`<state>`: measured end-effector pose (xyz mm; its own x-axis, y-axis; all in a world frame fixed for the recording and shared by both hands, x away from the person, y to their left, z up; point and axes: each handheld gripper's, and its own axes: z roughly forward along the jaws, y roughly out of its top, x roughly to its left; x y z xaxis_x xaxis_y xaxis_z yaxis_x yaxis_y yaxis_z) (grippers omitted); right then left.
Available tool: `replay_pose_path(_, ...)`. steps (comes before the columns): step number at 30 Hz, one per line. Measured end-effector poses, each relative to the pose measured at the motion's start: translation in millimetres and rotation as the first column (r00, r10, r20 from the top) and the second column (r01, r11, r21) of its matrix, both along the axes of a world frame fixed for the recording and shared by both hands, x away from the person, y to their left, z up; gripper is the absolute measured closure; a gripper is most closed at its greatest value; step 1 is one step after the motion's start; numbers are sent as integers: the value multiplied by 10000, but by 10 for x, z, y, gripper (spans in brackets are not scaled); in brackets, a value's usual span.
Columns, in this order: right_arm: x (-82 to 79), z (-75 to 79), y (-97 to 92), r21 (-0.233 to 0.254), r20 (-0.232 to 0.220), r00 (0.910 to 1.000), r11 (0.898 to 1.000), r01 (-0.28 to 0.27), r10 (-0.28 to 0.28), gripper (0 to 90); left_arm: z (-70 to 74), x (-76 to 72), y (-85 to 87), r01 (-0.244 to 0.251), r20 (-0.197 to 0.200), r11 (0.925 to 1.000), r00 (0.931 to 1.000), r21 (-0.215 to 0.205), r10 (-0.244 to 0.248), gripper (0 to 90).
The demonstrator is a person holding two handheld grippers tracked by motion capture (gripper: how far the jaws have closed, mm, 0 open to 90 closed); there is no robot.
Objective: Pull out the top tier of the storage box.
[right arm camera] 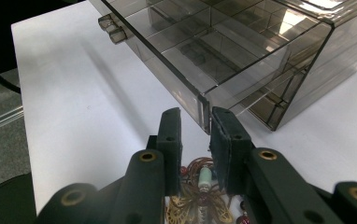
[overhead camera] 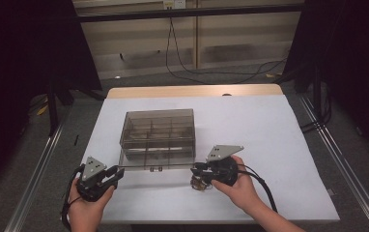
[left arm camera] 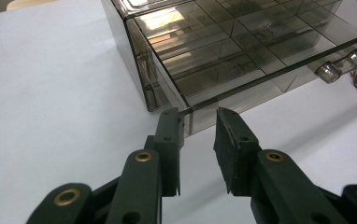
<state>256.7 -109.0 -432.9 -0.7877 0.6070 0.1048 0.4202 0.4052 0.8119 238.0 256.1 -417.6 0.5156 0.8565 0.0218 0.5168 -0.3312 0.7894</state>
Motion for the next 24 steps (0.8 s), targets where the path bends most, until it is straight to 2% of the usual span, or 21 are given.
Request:
replay_pose_path(3,-3,6,0,-36,-55,9999,10000,-87,87,741,-16,-13,-8,-97,104,9998,9999,-147,98,709)
replay_pose_path(4,-3,9,2,-86,-75,9998,9998,-158,157,736,-18,-13,-4,-54,120,10000,9999,-68,55,703)
replay_pose_path(7,-1,21,5,-114,-184,9995,9996,-258,256,715,-33,-13,-4,-152,95,9998,9998,-132,153,647)
replay_pose_path(8,6,20,1,-95,-291,9993,9997,-228,225,695,-40,-15,-3,-94,84,9999,9999,-142,95,647)
replay_pose_path(9,17,8,-3,-191,-464,9986,9995,-259,250,657,-48,-20,-6,-48,51,9998,10000,-189,49,610)
replay_pose_path(10,17,8,-3,-191,-464,9986,9995,-259,250,657,-52,-24,-7,29,11,9999,10000,-150,-29,610)
replay_pose_path(12,19,-10,-6,-591,-450,9983,9975,-393,366,612,-65,-22,0,-22,39,9998,10000,-172,22,555)
replay_pose_path(16,44,-16,-25,-743,-510,9978,9962,-454,416,584,-94,-18,12,-88,0,9994,10000,-339,88,504)
replay_pose_path(18,80,-31,-45,-872,-817,9960,9953,-426,354,528,-102,-16,24,-99,20,9995,9999,-306,100,468)
replay_pose_path(21,98,-51,-49,-1128,-881,9955,9926,-442,343,485,-113,-15,25,-78,26,9990,10000,-440,79,438)
replay_pose_path(24,122,-84,-47,-1388,-1071,9930,9883,-636,489,425,-132,-14,34,-100,7,9992,9999,-397,100,395)
